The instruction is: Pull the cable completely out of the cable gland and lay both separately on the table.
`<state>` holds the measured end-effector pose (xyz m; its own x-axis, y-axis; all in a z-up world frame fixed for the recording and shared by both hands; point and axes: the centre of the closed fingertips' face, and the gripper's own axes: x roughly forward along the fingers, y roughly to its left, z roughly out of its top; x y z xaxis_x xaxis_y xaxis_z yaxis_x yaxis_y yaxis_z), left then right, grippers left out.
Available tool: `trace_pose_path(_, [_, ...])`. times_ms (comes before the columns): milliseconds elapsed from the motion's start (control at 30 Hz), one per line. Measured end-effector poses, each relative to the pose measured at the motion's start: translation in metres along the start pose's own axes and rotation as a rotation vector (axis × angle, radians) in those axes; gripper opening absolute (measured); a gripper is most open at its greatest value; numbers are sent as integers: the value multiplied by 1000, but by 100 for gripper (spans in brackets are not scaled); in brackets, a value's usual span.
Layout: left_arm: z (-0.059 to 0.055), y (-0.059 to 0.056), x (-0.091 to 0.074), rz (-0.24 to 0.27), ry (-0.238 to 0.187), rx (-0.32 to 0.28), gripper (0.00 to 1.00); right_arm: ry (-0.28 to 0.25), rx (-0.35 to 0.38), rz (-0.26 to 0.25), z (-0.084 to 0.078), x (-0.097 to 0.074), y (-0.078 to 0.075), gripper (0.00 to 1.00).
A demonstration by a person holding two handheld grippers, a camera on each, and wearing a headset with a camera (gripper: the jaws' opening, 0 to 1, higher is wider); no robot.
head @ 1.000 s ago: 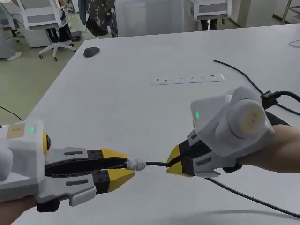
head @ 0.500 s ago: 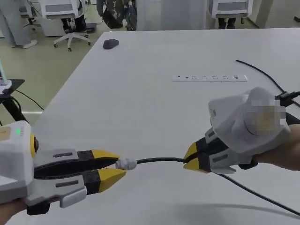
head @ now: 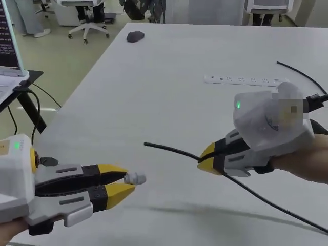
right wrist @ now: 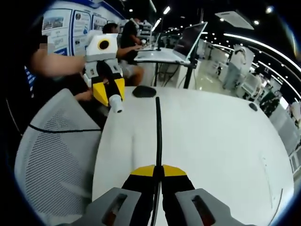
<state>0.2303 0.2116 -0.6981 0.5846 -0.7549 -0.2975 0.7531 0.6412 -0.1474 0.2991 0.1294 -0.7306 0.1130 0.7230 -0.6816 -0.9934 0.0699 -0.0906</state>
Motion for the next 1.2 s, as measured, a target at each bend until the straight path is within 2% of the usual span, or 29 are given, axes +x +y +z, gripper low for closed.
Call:
trace_pose_path(67, [-6, 5, -4, 17, 0, -4, 15, -24, 36, -8, 9, 11, -1, 0])
trace_pose_path(167, [-13, 11, -9, 47, -25, -22, 15, -63, 72, 0, 19, 25, 0, 0])
trace_pose_path(200, [-18, 16, -12, 78, -28, -15, 15, -77, 85, 4, 23, 29, 0, 0])
trace_pose_path(333, [-28, 22, -17, 127, -59, -40, 15, -140, 148, -15, 40, 51, -2, 0])
trace_pose_path(367, [-33, 26, -18, 142, -71, -77, 15, -169, 193, -14, 46, 57, -2, 0])
trace_pose_path(433, [-50, 36, -19, 177, -54, -80, 15, -194, 234, -32, 52, 69, -6, 0])
trace_pose_path(467, [-58, 40, -20, 192, -47, -95, 15, -196, 243, -41, 54, 75, -7, 0])
trace_pose_path(533, [-65, 49, -21, 231, -77, -118, 15, -198, 278, -54, 56, 88, -10, 0])
trace_pose_path(567, [-69, 52, -22, 249, -74, -121, 15, -191, 289, -64, 55, 94, -12, 0])
trace_pose_path(633, [-75, 60, -23, 288, -85, -131, 15, -174, 280, -84, 51, 108, -14, 0])
trace_pose_path(667, [-77, 64, -24, 303, -84, -132, 15, -153, 319, -84, 44, 116, -16, 0])
trace_pose_path(733, [-84, 68, -22, 312, -81, -144, 15, -141, 370, -99, 37, 124, -21, 0])
trace_pose_path(867, [-96, 76, -21, 332, -79, -154, 15, -115, 396, -119, 28, 138, -25, 0])
trace_pose_path(900, [-97, 75, -19, 326, -82, -153, 15, -107, 396, -130, 25, 142, -26, 0])
trace_pose_path(1000, [-106, 75, -13, 319, -57, -137, 15, -98, 404, -138, 23, 148, -25, 0])
trace_pose_path(1200, [-105, 76, -11, 321, -67, -140, 15, -85, 424, -150, 18, 158, -24, 0])
